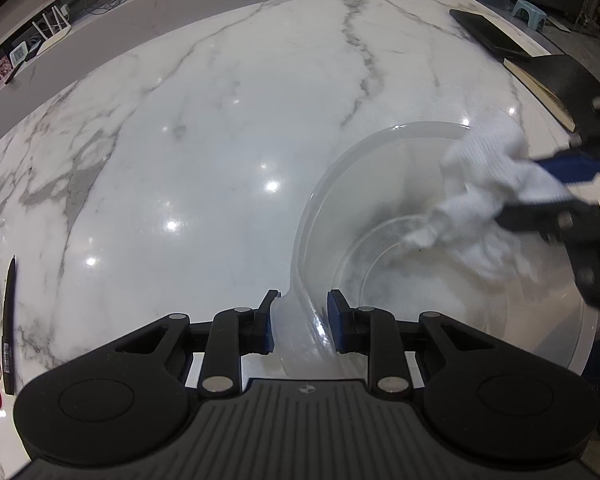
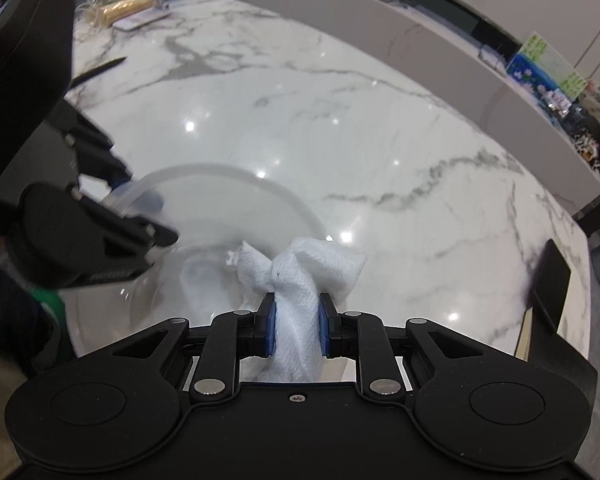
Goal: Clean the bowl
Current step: 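Scrub the cloth down into the bowl bottom with the right gripper while the left holds the rim, then wipe the cloth along the inner wall toward the left gripper with the right gripper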
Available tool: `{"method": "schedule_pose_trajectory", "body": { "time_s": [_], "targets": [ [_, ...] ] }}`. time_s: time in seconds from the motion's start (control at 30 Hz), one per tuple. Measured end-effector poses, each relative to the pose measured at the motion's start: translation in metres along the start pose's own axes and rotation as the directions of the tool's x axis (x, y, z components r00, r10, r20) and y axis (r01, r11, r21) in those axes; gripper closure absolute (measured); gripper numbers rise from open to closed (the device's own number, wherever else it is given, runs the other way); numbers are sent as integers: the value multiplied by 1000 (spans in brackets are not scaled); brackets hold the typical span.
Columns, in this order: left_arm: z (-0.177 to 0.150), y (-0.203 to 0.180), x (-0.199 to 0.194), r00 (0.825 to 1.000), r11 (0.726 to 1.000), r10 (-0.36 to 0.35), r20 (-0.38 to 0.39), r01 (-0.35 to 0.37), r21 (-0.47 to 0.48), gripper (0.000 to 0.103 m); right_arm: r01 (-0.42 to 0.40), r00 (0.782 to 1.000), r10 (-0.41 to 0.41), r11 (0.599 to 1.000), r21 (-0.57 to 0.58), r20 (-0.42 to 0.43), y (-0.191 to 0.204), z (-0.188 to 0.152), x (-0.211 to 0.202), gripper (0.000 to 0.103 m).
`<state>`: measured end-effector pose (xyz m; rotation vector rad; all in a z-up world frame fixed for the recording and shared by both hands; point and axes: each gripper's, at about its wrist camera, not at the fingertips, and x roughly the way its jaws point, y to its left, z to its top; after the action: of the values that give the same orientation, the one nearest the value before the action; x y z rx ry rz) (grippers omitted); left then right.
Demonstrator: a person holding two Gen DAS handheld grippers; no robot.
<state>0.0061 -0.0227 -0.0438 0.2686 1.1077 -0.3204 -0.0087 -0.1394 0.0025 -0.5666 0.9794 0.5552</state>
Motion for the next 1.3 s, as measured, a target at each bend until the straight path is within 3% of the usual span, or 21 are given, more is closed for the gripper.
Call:
{"method": "schedule_pose_trajectory", "body": {
  "time_s": [0.2, 0.67, 1.3],
  "targets": [
    [0, 1, 0, 1000, 1000, 3, -1, -3, -10, 80, -102, 994, 101, 995, -6, -47, 4, -6, 1, 85],
    [1, 1, 0, 1000, 1000, 7, 0, -7, -22, 79, -205, 976, 201, 978, -36, -83, 13, -11, -7, 84],
    [0, 3, -1, 1000, 1000, 3, -1, -3, -12, 79, -361, 933, 361, 932, -31, -9, 32, -4, -20, 84]
  ]
}}
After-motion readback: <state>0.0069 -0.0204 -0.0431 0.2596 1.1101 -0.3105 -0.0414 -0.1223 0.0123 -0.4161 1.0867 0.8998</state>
